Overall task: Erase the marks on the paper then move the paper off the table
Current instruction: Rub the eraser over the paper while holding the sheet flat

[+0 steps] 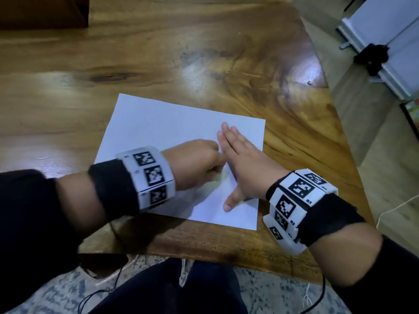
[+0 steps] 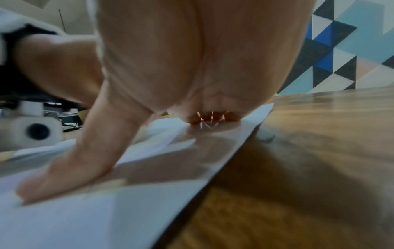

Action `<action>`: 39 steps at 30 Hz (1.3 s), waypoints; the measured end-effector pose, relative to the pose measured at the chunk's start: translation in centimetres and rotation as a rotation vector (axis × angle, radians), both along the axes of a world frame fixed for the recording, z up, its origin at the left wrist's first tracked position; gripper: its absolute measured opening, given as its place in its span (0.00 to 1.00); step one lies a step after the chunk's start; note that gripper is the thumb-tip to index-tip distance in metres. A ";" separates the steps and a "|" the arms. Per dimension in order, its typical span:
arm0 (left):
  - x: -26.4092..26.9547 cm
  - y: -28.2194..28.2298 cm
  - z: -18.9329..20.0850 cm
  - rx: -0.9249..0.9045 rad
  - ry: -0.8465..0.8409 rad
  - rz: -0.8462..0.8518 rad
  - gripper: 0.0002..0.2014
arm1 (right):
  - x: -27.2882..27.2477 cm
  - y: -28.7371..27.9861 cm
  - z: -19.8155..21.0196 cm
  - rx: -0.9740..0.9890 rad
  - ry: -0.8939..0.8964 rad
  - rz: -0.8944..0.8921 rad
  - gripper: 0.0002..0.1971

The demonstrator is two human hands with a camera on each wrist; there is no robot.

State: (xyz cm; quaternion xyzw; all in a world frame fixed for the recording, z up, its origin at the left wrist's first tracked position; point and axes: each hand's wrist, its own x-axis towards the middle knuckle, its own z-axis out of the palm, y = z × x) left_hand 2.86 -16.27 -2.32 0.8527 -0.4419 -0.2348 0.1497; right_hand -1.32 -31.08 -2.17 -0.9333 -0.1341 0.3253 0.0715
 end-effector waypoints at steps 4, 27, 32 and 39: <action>-1.2 -0.2 -0.2 -0.115 -0.048 -0.099 0.02 | 0.0 0.0 0.0 0.013 -0.005 -0.001 0.77; 1.6 3.6 -0.2 -0.128 -0.010 0.204 0.11 | -0.1 -0.2 -0.3 0.036 -0.010 -0.015 0.75; 2.2 3.8 -1.1 -0.120 -0.121 0.178 0.16 | -0.2 -0.6 -0.1 0.057 -0.004 -0.068 0.73; 0.4 7.2 -2.3 -0.101 -0.074 0.152 0.11 | -0.2 -2.6 -0.2 0.016 -0.022 -0.185 0.70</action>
